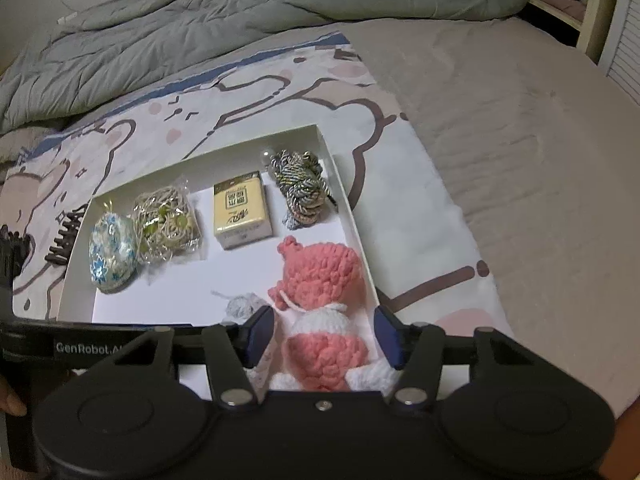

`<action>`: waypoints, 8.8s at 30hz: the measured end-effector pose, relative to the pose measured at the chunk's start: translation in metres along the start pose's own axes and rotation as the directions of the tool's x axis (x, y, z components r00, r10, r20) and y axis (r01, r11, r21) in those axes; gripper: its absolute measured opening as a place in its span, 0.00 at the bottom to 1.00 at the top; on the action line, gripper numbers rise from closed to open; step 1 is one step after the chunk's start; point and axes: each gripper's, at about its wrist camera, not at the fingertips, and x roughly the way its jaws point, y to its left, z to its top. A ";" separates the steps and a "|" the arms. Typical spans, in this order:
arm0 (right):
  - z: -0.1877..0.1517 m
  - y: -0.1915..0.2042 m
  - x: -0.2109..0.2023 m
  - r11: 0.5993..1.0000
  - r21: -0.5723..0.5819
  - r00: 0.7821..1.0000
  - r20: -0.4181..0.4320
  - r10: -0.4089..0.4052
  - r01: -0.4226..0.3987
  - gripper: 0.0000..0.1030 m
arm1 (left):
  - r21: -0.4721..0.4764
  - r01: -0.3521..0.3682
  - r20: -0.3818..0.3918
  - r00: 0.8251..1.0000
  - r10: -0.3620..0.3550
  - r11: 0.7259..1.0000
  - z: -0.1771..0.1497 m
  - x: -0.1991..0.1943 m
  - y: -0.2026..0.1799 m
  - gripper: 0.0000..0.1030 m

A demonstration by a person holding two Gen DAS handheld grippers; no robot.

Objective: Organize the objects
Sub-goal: 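Lower the yarn ball and pink doll into the box with both tools, then open both tools and withdraw them from the box toward the brown coil clip, then grasp the dark crocheted flower with the left tool while the right tool grasps the brown coil clip, then lift the flower and coil clip with both tools and carry them over the box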

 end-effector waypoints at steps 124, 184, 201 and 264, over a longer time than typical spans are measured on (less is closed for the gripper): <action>0.057 0.339 0.039 0.947 -0.236 0.964 0.094 0.247 -0.220 0.87 | -0.103 -0.529 0.419 0.745 0.519 0.842 0.041 -0.314 0.238 1.00; -0.006 0.440 0.081 0.647 -0.711 0.954 -0.121 0.276 -0.277 0.65 | -0.130 -0.478 0.254 0.831 0.495 0.869 0.057 -0.284 0.295 0.41; 0.014 0.420 0.127 0.680 -0.669 0.953 -0.186 0.238 -0.301 0.75 | -0.107 -0.472 0.245 0.840 0.484 0.875 0.059 -0.278 0.290 0.41; 0.024 0.198 -0.030 0.972 -0.201 0.974 0.162 0.159 -0.126 0.63 | 0.206 -0.214 0.329 0.934 0.138 0.955 0.009 -0.230 0.066 0.41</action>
